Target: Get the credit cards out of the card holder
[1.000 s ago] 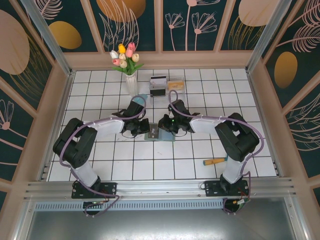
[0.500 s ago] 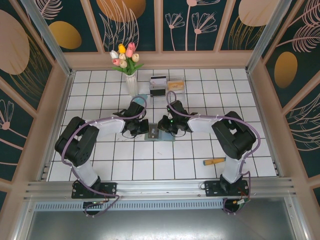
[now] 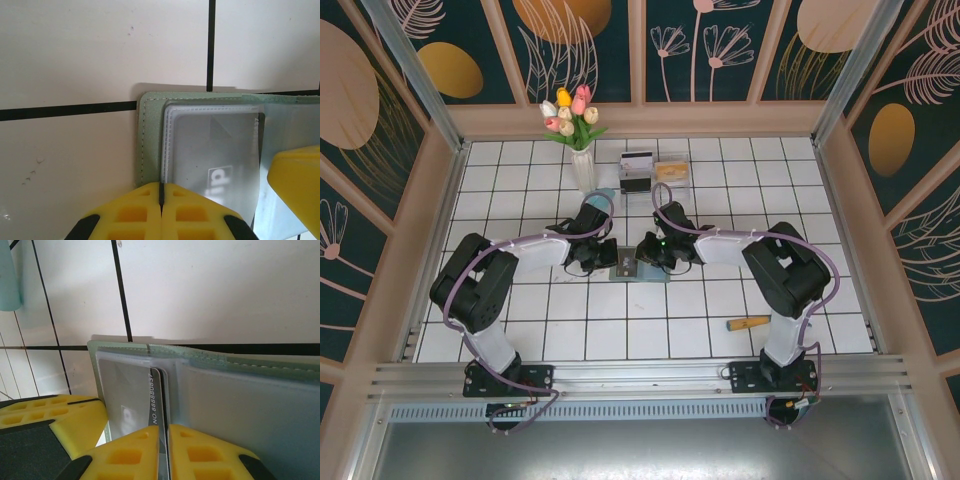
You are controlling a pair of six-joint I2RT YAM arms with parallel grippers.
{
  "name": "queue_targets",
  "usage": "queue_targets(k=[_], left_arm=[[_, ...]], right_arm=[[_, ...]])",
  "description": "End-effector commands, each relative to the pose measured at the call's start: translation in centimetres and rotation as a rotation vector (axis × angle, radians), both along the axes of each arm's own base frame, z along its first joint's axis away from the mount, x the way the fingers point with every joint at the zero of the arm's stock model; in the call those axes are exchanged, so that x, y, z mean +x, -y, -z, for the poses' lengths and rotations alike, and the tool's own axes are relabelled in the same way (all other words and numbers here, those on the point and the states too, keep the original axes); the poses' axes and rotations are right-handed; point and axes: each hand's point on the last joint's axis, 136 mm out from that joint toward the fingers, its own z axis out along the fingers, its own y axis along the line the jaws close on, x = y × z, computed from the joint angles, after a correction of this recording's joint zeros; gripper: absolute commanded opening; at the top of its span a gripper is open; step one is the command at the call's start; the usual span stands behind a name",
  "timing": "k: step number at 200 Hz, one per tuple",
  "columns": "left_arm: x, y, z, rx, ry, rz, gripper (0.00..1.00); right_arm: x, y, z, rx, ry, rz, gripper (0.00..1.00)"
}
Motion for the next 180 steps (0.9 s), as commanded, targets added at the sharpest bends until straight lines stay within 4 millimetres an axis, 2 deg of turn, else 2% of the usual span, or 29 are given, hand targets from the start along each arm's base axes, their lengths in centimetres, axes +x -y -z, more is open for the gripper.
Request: queue_targets(k=[1,65,114,134,180], left_arm=[[-1.3,-0.5,1.6,0.039,-0.053,0.025,0.06],[-1.6,-0.6,1.8,0.042,-0.060,0.026,0.07],[-1.8,-0.7,2.1,0.044,-0.068,0.027,0.06],[-2.1,-0.7,2.3,0.042,-0.077,0.034,0.02],[-2.2,-0.8,2.5,0.047,-0.082,0.032,0.01]], right_arm=[[-0.5,-0.5,0.9,-0.010,-0.020,-0.031,0.16],[-1.1,-1.2,1.5,0.001,-0.044,-0.068,0.16],[-1.1,-2.1,0.3,0.065,-0.021,-0.112,0.20],[-1.1,-2.1,0.1,0.071,-0.013,-0.115,0.21],[-1.0,-1.5,0.3,0.043,-0.008,-0.099,0.12]])
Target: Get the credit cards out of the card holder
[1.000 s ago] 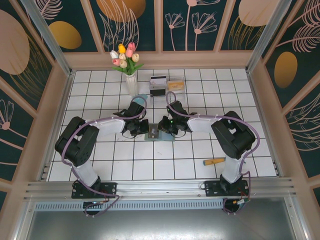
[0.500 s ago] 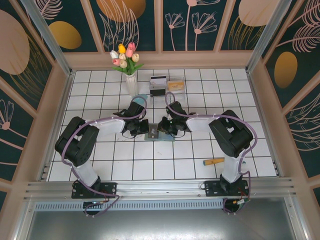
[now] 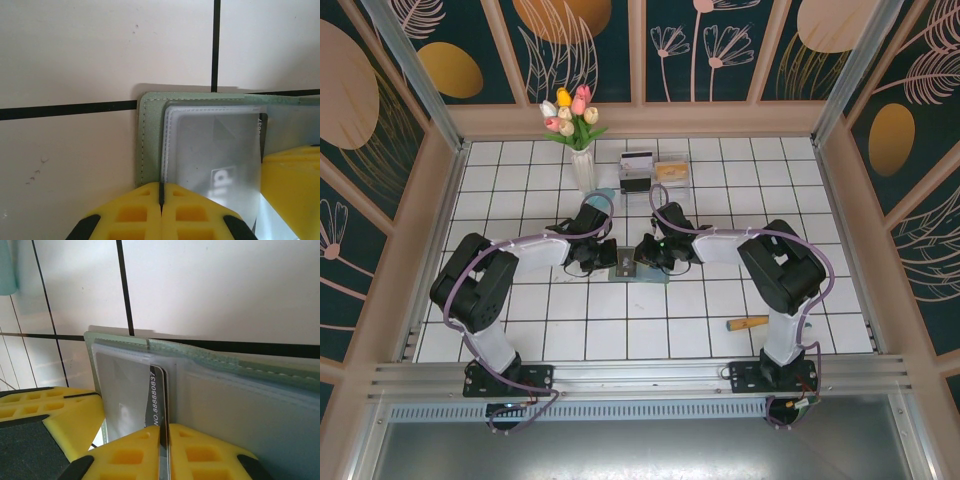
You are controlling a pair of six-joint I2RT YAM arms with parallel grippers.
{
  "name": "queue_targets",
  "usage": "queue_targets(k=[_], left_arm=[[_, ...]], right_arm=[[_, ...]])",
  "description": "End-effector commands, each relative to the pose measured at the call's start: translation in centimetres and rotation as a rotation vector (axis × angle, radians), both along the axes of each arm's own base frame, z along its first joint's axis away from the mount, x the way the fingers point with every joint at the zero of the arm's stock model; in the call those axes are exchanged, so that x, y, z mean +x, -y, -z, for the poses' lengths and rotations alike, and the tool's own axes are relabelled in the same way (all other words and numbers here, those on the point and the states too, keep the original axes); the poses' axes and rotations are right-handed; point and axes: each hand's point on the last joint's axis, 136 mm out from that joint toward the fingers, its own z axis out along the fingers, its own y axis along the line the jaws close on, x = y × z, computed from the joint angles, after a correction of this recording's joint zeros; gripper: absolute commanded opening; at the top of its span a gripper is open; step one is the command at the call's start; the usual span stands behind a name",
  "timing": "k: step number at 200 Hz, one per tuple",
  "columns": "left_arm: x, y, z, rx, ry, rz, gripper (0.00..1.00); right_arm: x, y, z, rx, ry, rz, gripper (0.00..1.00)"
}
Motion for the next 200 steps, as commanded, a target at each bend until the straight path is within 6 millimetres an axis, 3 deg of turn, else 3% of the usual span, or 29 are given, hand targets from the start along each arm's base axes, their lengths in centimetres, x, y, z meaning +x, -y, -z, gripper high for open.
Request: queue_targets(k=[1,41,92,136,160,180,184,200], left_arm=[[-2.2,-0.7,2.3,0.043,-0.080,0.031,0.01],[-1.9,-1.2,2.1,0.072,-0.065,0.025,0.04],[-1.7,-1.8,1.6,0.105,-0.043,0.023,0.06],[-1.3,-1.3,1.1,0.085,-0.032,0.026,0.05],[-0.5,-0.4,-0.5,0.047,0.002,0.034,0.06],[0.2,0.5,-2.0,0.004,0.029,0.049,0.07],[0.4,0.8,-3.2,-0.020,0.053,0.055,0.07],[0.0,1.7,-3.9,-0.069,0.046,0.084,0.04]], right_arm=[[-0.6,-0.8,-0.1,0.018,0.003,-0.042,0.11],[-0.3,0.2,-0.2,-0.014,0.017,-0.014,0.01],[-0.4,2.4,-0.7,-0.063,0.026,-0.005,0.01],[-1.0,2.7,-0.6,-0.055,0.013,-0.018,0.02],[-0.9,2.5,-0.4,-0.047,0.011,-0.020,0.04],[-0.8,2.5,-0.3,-0.049,0.009,-0.019,0.10],[-0.8,2.5,-0.3,-0.050,0.010,-0.019,0.11],[-1.0,2.6,-0.1,-0.055,0.006,-0.020,0.16]])
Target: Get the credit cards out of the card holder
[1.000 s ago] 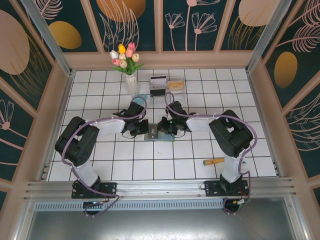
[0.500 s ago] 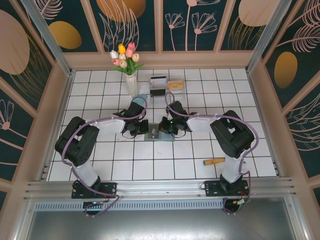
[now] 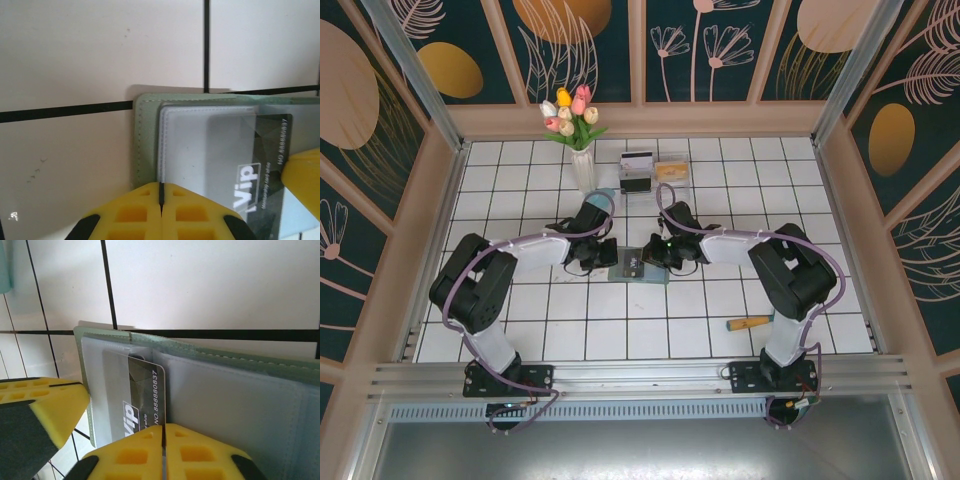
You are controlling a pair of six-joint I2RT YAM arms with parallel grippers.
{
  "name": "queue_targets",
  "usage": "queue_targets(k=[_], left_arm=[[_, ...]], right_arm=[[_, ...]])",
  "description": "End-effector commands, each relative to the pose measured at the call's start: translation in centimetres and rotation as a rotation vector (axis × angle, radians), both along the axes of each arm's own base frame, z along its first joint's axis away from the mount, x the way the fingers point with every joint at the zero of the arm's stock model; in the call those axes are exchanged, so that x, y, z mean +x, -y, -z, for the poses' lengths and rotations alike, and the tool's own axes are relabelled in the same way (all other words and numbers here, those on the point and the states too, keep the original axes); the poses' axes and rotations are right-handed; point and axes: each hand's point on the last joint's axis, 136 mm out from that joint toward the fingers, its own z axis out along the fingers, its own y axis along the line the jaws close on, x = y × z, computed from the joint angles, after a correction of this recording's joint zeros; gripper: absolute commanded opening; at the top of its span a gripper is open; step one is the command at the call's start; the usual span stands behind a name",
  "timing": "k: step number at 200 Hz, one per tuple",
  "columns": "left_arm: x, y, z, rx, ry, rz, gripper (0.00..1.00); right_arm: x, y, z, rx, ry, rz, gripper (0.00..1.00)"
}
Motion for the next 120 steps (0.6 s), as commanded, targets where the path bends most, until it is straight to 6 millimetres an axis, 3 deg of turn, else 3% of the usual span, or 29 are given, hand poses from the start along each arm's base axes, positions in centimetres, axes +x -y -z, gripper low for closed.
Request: queue_targets(k=[1,47,78,82,98,120], left_arm=[[-0.1,1.6,-3.0,-0.073,0.033,0.059,0.04],[0.1,2.2,-3.8,-0.118,0.042,0.057,0.01],[-0.5,3.4,-3.1,-0.178,0.002,0.082,0.00],[-0.7,3.6,-2.1,-0.176,-0.023,0.088,0.00],[-0.7,4.5,-2.3,-0.218,-0.028,0.117,0.00],[-0.7,3.3,-0.4,-0.133,-0.052,0.095,0.00]], right_arm=[[-0.7,0.4,0.3,-0.013,-0.013,-0.018,0.16],[-0.8,0.9,0.6,-0.018,-0.023,-0.004,0.21],[-0.8,1.0,0.9,-0.022,-0.038,0.004,0.23],[-0.8,1.1,1.1,-0.027,-0.043,0.008,0.23],[-0.9,1.2,1.4,-0.045,-0.054,0.014,0.23],[-0.9,1.3,1.4,-0.044,-0.054,0.017,0.24]])
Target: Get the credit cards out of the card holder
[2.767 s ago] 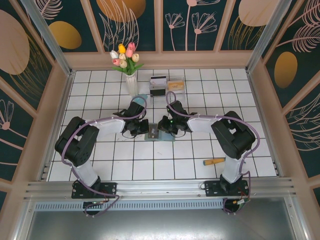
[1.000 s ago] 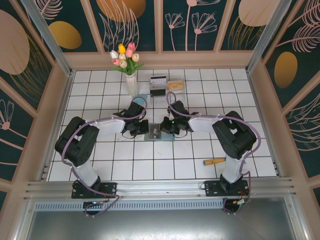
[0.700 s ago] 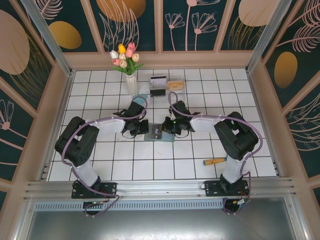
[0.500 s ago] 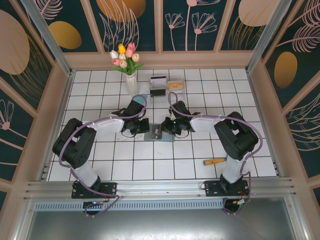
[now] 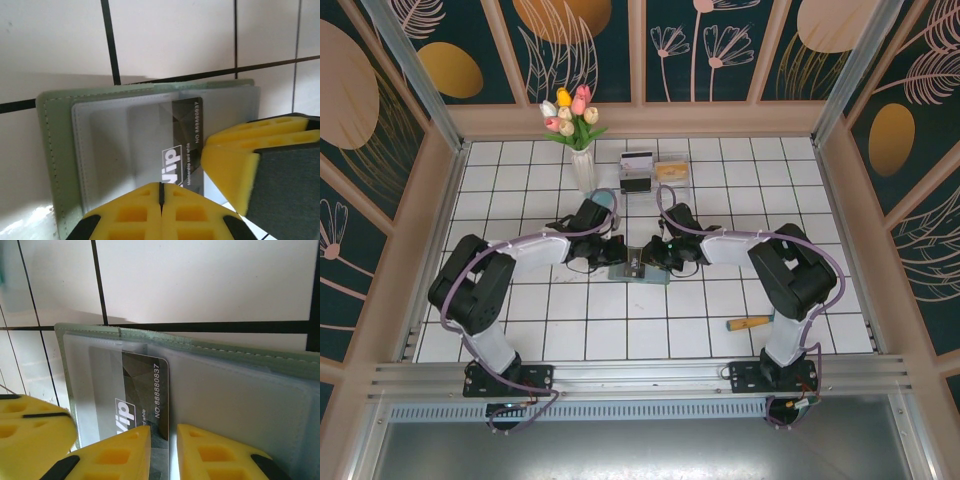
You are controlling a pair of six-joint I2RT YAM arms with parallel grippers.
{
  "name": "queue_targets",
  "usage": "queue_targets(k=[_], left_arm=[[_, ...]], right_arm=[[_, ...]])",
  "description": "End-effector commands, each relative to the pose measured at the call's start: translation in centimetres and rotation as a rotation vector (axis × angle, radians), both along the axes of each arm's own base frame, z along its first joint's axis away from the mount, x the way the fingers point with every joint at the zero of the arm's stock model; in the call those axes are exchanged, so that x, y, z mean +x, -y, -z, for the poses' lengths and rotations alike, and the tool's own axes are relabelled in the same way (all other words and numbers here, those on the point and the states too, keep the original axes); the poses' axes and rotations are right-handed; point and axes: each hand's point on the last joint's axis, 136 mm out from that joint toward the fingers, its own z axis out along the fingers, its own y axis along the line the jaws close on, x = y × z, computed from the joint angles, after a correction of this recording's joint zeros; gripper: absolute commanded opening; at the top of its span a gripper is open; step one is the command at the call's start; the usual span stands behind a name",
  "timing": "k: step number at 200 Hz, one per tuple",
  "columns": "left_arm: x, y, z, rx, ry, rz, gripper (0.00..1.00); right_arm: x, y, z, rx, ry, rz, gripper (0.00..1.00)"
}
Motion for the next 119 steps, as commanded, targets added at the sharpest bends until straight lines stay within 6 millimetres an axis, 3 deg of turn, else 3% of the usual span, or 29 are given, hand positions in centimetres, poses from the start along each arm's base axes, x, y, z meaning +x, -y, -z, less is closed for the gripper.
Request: queue_targets(k=[1,17,50,119], left_arm=[[-0.1,0.0,1.4,0.034,-0.023,0.011,0.00],[0.0,-1.3,2.4,0.111,-0.023,-0.011,0.00],[-0.8,-2.0,4.0,0.149,-0.057,-0.012,0.00],[-2.0,-2.6,4.7,0.168,-0.087,0.005,0.00]], right_arm=[[-0.6,1.0,1.0,-0.036,-0.048,0.021,0.24],[-0.6,1.1,0.9,-0.038,-0.046,0.026,0.24],[-1.0,1.4,1.5,-0.038,-0.068,0.029,0.25],[-1.4,-0.2,1.6,0.054,-0.101,-0.015,0.24]])
